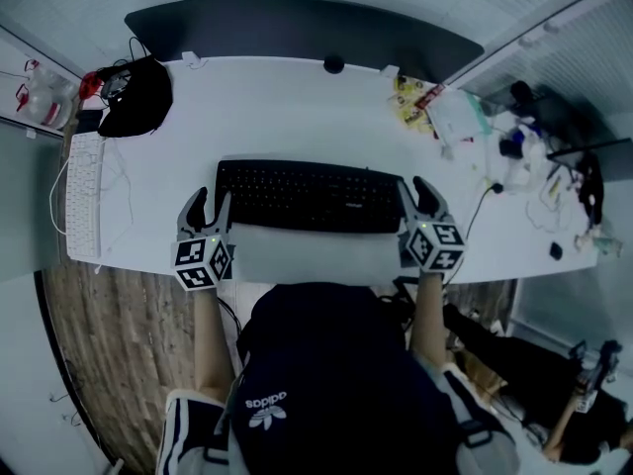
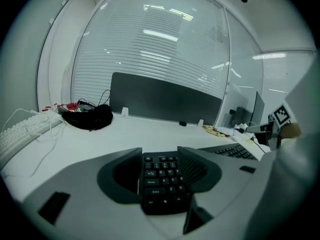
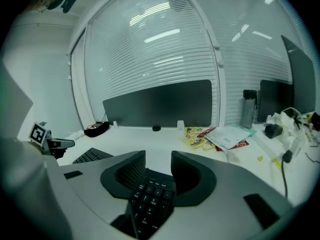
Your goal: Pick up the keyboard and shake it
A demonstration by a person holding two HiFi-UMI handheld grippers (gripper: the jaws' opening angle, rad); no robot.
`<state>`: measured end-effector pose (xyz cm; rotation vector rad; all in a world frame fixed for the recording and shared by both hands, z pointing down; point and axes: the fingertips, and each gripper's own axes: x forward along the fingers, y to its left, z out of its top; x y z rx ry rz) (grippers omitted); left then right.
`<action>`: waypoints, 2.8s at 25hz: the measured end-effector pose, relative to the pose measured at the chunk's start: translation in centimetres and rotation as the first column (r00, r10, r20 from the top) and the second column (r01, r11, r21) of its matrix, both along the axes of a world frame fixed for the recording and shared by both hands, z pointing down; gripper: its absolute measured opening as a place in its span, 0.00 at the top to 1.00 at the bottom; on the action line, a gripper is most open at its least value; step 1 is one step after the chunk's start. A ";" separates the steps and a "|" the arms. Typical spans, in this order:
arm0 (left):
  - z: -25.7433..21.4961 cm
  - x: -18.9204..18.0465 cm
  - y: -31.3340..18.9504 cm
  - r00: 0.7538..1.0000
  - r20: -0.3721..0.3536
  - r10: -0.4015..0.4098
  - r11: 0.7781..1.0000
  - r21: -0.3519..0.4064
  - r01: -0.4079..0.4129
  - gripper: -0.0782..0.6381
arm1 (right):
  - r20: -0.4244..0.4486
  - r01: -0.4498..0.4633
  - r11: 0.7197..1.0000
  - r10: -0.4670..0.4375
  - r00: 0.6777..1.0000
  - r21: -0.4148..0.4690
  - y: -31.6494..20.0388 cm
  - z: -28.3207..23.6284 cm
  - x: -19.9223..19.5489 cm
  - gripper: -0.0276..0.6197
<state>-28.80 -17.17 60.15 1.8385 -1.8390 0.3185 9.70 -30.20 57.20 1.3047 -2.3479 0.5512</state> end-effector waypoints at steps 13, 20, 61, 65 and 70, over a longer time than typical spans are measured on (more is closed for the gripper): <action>7.0 -0.8 -0.8 0.994 -0.103 -0.021 0.978 -0.209 -0.001 0.59 | -0.055 -0.006 0.987 -0.003 0.998 -0.159 -0.2 5.4 -0.1 0.68; 7.9 -0.6 -0.9 0.990 -0.141 -0.024 0.972 -0.237 -0.010 0.59 | -0.063 -0.012 0.980 -0.001 0.998 -0.200 -0.5 6.8 0.1 0.67; 3.3 -0.9 -0.4 0.978 -0.207 0.009 1.000 -0.022 -0.014 0.58 | 0.001 0.022 0.993 -0.022 1.000 -0.115 -1.7 2.8 -0.3 0.65; -1.1 -2.2 -1.8 0.984 -0.174 0.021 0.991 0.135 0.002 0.58 | 0.056 0.043 0.997 -0.047 0.997 0.062 -3.3 -2.9 -1.9 0.66; -7.4 -3.6 -3.0 0.991 -0.126 0.036 0.947 0.320 0.006 0.58 | 0.105 0.054 0.960 -0.085 0.991 0.274 -4.0 -10.7 -3.3 0.66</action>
